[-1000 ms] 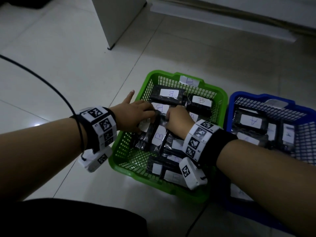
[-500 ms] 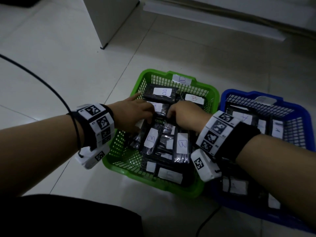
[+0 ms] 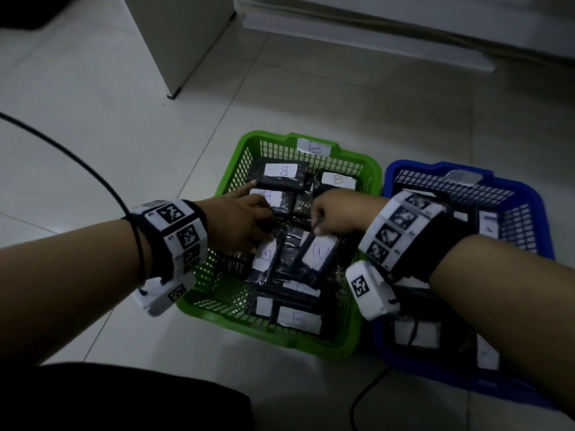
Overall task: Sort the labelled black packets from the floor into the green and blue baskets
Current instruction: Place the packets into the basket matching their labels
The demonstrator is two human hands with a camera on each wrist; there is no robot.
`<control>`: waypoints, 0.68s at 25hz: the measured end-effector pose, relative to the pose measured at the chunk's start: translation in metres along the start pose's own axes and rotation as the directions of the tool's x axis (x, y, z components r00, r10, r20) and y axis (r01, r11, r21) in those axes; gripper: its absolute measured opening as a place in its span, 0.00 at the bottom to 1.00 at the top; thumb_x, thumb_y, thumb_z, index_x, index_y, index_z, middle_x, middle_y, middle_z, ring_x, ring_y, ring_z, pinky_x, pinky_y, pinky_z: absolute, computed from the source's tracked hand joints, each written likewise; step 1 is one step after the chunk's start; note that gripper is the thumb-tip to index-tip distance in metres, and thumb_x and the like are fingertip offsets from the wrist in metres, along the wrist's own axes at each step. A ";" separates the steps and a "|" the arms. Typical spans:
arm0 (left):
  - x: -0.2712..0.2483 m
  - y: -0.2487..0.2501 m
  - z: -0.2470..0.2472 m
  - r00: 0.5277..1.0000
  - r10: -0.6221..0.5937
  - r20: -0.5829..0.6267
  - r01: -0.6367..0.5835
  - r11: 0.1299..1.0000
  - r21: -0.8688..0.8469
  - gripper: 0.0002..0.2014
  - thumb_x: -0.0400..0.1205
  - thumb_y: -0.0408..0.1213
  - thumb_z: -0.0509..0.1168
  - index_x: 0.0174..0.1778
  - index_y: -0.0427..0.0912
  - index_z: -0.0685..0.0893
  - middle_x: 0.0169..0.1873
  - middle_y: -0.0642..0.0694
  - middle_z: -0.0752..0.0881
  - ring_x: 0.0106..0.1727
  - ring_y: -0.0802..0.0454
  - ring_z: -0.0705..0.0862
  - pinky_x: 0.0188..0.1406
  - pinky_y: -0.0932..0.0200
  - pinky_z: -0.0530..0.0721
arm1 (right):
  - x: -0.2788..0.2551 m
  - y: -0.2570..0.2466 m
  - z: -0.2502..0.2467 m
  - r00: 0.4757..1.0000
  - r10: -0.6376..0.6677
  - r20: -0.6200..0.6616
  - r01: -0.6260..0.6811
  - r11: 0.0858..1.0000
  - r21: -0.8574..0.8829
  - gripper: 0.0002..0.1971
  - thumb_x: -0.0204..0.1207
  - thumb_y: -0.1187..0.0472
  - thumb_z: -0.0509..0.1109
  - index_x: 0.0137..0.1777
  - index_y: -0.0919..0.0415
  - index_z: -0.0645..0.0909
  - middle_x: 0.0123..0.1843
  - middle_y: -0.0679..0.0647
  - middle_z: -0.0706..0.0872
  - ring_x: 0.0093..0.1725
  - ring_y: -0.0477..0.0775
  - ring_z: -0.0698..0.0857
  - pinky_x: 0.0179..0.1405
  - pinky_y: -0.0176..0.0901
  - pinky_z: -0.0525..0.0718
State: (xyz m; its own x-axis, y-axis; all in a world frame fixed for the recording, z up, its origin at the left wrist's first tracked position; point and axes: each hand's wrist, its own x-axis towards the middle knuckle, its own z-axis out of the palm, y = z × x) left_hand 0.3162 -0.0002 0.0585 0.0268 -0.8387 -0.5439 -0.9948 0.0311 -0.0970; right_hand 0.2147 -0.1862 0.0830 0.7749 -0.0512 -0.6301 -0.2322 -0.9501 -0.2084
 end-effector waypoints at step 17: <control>0.019 0.013 -0.015 0.994 -0.017 0.105 0.037 0.982 -0.188 0.29 0.85 0.45 0.56 0.80 0.67 0.54 0.82 0.57 0.52 0.75 0.46 0.62 0.73 0.45 0.70 | -0.011 0.024 0.013 0.985 0.156 0.079 -0.093 0.850 -0.518 0.27 0.65 0.42 0.78 0.63 0.52 0.82 0.63 0.53 0.80 0.69 0.59 0.72 0.73 0.65 0.61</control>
State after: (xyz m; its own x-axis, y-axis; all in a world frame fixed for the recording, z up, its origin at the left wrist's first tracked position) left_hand 0.3024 -0.0237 0.0596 0.0540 -0.7773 -0.6267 -0.9939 -0.1025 0.0414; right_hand 0.1932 -0.2051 0.0753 0.6805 -0.1744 -0.7117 0.0347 -0.9625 0.2690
